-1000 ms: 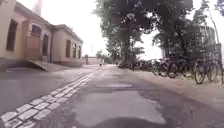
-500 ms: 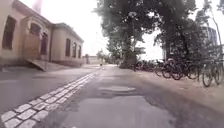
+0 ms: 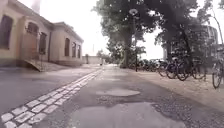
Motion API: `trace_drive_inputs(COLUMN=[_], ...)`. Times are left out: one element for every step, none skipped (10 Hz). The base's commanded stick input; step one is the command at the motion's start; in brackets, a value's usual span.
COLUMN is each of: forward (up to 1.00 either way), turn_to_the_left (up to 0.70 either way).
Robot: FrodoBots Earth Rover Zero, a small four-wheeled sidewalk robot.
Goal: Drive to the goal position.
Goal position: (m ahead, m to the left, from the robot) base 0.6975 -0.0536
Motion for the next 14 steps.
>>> trace_drive_inputs(forward=[0.70, 0.70, 0.70, 0.70, 0.70, 0.70, 0.70, 0.70, 0.70, 0.70, 0.70, 0.70, 0.70, 0.70], turn_to_the_left=[0.00, 0.00, 0.00, 0.00, 0.00, 0.00, 0.00, 0.00, 0.00, 0.00, 0.00, 0.00, 0.00, 0.00])
